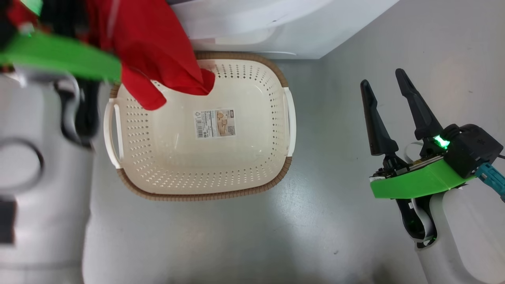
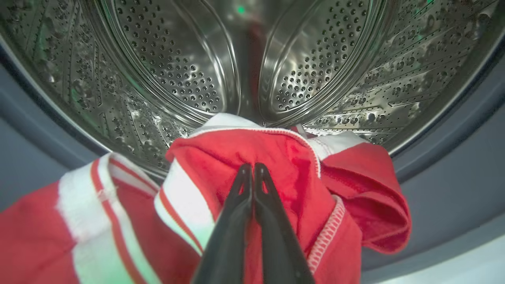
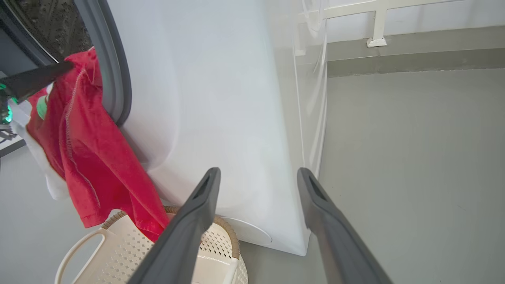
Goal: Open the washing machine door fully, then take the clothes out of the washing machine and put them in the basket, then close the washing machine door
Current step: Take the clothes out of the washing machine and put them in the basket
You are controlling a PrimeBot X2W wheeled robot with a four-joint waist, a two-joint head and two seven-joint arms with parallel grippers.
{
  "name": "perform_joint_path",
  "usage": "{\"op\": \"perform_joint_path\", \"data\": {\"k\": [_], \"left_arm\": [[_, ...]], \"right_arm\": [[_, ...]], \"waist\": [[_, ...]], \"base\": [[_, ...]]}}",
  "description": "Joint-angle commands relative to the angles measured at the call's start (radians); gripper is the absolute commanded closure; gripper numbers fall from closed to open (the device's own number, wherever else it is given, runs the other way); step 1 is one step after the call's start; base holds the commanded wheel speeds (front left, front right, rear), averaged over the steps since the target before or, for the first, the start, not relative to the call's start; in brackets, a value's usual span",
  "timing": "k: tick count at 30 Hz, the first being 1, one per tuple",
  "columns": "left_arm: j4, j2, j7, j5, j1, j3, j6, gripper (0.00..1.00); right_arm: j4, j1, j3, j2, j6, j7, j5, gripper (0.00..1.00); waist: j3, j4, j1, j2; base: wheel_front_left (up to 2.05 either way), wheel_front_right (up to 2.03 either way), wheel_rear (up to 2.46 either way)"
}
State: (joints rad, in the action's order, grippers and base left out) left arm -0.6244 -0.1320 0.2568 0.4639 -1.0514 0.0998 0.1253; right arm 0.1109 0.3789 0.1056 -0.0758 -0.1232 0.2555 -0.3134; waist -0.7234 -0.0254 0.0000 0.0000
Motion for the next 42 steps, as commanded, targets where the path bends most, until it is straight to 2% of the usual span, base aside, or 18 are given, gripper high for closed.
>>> {"op": "perform_joint_path", "data": {"k": [1,4,8,16,26,32,42], "left_arm": [[0.111,-0.02,0.005,-0.037,0.098,-0.052,0.005,1.0],[0.246,0.009,0.005,-0.084,0.208,-0.089,0.005,1.0],[0.372,0.037,0.005,-0.126,0.341,-0.09,0.005,1.0],[0.384,0.059,0.005,-0.112,0.488,-0.052,0.005,1.0],[0.259,0.065,0.005,-0.107,0.523,-0.021,0.005,1.0],[0.124,0.054,0.005,-0.109,0.497,0.015,0.005,1.0],[-0.127,0.044,0.005,-0.05,0.397,0.087,0.005,1.0]], "right_arm": [[-0.025,-0.021,0.018,0.002,-0.008,0.006,0.003,0.0],[-0.023,-0.024,0.021,0.002,-0.008,0.006,0.002,0.0],[-0.02,-0.027,0.027,0.002,-0.008,0.006,0.001,0.0],[-0.017,-0.028,0.035,0.003,-0.008,0.006,-0.002,0.0],[-0.021,-0.024,0.045,0.007,-0.008,0.006,-0.004,0.0],[-0.024,-0.016,0.045,0.011,-0.008,0.006,-0.006,0.0],[-0.033,0.006,0.045,0.018,-0.008,0.006,-0.005,0.0]], "waist": [[0.007,-0.003,0.0,0.0],[0.014,-0.004,0.0,0.0],[0.021,-0.002,0.0,0.0],[0.027,0.005,0.0,0.0],[0.007,0.025,0.0,0.0],[-0.019,0.047,0.0,0.0],[-0.075,0.07,0.0,0.0]], "base": [[0.0,0.0,0.0],[0.0,0.0,0.0],[0.0,0.0,0.0],[0.0,0.0,0.0],[0.0,0.0,0.0],[0.0,0.0,0.0],[0.0,0.0,0.0]]}}
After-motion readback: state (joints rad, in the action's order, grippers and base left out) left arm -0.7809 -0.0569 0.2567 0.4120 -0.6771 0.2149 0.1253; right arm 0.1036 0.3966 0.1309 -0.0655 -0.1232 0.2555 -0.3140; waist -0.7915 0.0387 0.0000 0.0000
